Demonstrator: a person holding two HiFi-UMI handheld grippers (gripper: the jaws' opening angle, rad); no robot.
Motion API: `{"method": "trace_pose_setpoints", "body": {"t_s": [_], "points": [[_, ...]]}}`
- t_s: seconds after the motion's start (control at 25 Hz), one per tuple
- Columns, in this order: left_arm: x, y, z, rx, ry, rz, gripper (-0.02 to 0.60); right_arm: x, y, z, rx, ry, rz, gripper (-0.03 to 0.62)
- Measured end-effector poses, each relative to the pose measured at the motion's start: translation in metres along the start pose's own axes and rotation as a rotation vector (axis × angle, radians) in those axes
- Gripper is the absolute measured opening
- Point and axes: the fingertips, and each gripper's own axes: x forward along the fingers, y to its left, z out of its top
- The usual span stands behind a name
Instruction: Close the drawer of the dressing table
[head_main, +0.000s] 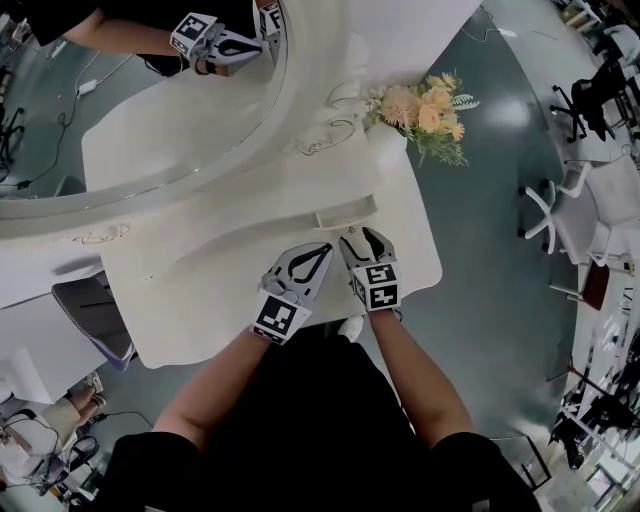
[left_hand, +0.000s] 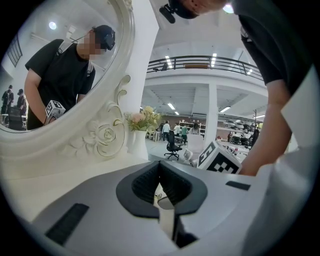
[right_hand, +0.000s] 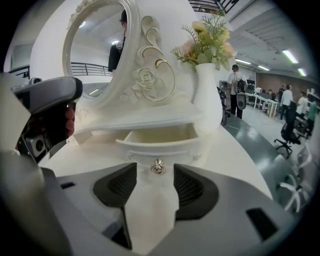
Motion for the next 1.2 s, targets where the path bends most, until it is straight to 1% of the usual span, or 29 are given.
{"method": "trace_pose_setpoints", "body": {"t_s": [0.08,0.24,0.36,0.52,0.92,1.2], "points": [[0.002,0.002,-0.001,-0.006,0.002,-0.003,-0.008,0.004,-0.001,0.0,0.001,0.009,-0.006,0.222],[0.005,0.006,-0.004,-0.015,0.009,-0.011,-0.006,0.012,-0.004,-0.003,-0.006,0.024,-0.014,0.209],[0.006,0.007,-0.005,-0.02,0.01,-0.014,-0.007,0.015,-0.005,-0.005,-0.002,0.033,-0.017,0.171],[0.006,0.012,-0.006,-0.025,0.009,-0.01,-0.008,0.017,-0.004,-0.005,-0.005,0.037,-0.021,0.103],[0.006,0.02,-0.006,-0.031,0.009,-0.002,-0.006,0.018,-0.006,-0.006,-0.001,0.044,-0.033,0.1],[0.008,0.02,-0.007,-0.034,0.017,-0.01,-0.006,0.02,-0.009,-0.002,0.003,0.041,-0.037,0.098]]}}
